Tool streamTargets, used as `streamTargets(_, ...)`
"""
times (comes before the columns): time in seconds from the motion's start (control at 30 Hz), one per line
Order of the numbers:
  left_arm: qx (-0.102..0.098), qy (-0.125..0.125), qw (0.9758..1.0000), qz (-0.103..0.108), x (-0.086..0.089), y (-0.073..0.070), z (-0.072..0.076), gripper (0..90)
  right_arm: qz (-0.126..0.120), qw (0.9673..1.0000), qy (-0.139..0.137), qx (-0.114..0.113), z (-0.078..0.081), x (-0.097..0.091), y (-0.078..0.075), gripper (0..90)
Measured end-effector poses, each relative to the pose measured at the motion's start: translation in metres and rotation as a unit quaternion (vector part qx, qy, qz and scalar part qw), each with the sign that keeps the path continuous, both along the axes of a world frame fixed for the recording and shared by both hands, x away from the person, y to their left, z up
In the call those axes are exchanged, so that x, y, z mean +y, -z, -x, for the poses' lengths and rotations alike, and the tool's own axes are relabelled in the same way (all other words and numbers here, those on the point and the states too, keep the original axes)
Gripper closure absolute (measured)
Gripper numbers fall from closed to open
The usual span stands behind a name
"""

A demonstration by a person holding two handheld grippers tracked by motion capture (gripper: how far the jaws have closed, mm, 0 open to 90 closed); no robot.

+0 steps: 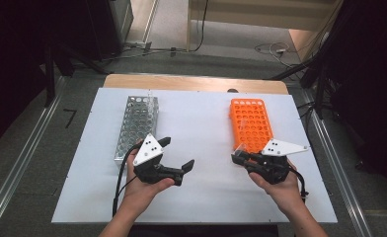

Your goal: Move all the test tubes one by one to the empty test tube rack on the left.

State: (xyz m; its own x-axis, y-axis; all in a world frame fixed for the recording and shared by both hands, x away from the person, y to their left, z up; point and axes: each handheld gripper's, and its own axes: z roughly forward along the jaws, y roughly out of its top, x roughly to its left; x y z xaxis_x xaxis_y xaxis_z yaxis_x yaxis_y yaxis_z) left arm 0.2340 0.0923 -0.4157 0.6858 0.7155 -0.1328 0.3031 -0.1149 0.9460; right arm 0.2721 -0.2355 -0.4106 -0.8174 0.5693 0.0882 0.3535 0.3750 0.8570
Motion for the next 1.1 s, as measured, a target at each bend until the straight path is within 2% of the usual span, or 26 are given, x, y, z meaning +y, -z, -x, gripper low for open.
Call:
streamTargets(0.4, 0.005, 0.050, 0.9986, 0.015, -0.015, -0.003, 0.003, 9.4, 0.019, 0.9986, -0.048, 0.002, 0.012, 0.033, 0.008, 74.3)
streamTargets(0.7, 0.006, 0.081, 0.9966, 0.016, -0.028, -0.005, 0.008, 28.7, 0.028, 0.9973, -0.068, 0.006, 0.015, 0.049, 0.013, 74.4)
streamTargets(0.77, 0.004, 0.084, 0.9965, 0.006, -0.033, -0.005, 0.009, 37.7, 0.029, 0.9971, -0.070, 0.007, 0.016, 0.052, 0.014, 74.4)
streamTargets(0.87, 0.002, 0.097, 0.9953, 0.002, -0.040, -0.005, 0.011, 46.7, 0.032, 0.9965, -0.077, 0.007, 0.018, 0.056, 0.015, 74.4)
streamTargets(1.1, -0.004, 0.107, 0.9942, -0.006, -0.049, -0.004, 0.013, 61.1, 0.034, 0.9952, -0.092, 0.007, 0.023, 0.064, 0.016, 74.4)
